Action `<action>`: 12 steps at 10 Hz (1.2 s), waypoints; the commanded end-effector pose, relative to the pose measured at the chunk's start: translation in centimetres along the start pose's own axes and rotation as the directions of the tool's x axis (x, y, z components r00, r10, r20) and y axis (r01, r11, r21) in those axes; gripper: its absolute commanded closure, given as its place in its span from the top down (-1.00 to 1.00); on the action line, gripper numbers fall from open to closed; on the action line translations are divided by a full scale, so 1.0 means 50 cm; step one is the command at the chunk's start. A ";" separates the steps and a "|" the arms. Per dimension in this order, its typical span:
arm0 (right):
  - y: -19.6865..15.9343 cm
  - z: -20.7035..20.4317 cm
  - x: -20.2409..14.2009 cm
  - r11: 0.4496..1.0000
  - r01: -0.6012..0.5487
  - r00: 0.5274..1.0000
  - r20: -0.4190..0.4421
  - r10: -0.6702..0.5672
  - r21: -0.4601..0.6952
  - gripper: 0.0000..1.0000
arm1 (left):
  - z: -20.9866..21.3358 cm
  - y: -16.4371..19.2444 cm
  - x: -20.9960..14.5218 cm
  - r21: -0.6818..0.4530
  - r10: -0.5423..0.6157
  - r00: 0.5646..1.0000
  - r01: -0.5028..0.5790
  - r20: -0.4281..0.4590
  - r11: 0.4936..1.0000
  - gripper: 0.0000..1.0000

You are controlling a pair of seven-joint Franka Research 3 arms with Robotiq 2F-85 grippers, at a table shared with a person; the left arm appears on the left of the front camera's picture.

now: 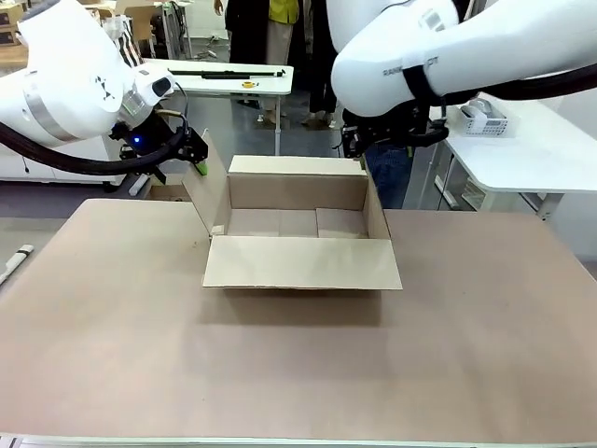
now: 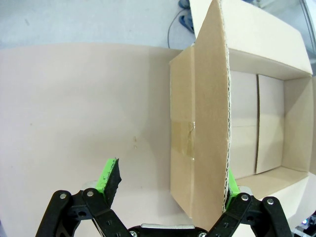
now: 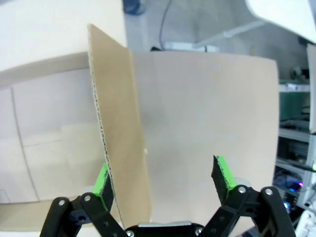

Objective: Pack the gift set into the box.
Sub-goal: Place both hands on the side flaps of the Package Box and spread them outward.

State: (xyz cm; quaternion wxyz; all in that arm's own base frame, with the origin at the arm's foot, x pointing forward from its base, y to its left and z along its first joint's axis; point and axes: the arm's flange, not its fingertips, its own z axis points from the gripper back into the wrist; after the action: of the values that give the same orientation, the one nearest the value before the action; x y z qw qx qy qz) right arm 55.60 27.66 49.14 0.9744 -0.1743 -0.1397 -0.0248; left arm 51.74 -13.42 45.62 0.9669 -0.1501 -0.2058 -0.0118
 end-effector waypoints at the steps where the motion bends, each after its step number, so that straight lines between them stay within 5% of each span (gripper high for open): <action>1: -0.050 0.001 -0.037 0.996 0.089 0.995 0.049 -0.089 -0.013 1.00 | 0.005 -0.001 -0.001 0.014 0.009 1.000 -0.009 -0.001 1.000 1.00; 2: -0.048 0.005 -0.053 0.996 0.066 0.997 -0.036 -0.064 0.067 1.00 | 0.005 -0.001 -0.001 0.014 0.009 1.000 -0.009 -0.001 1.000 1.00; 3: -0.027 0.005 -0.005 1.000 0.026 1.000 0.003 -0.026 -0.004 1.00 | 0.005 -0.001 -0.001 0.014 0.009 1.000 -0.009 -0.001 1.000 1.00; 6: -0.037 0.008 -0.018 0.999 0.034 0.999 -0.013 -0.034 0.007 1.00 | 0.005 -0.001 -0.001 0.014 0.009 1.000 -0.009 -0.001 1.000 1.00; 12: -0.286 -0.106 0.027 0.896 0.183 0.955 -0.291 -0.064 0.404 1.00 | 0.005 -0.001 -0.001 0.014 0.009 1.000 -0.009 -0.001 1.000 1.00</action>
State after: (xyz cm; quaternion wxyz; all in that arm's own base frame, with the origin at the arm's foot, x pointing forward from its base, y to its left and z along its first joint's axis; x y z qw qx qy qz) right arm 57.07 13.13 50.92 0.9953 0.0141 -0.0405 -0.0870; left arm 51.74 -13.41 45.61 0.9669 -0.1501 -0.2058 -0.0117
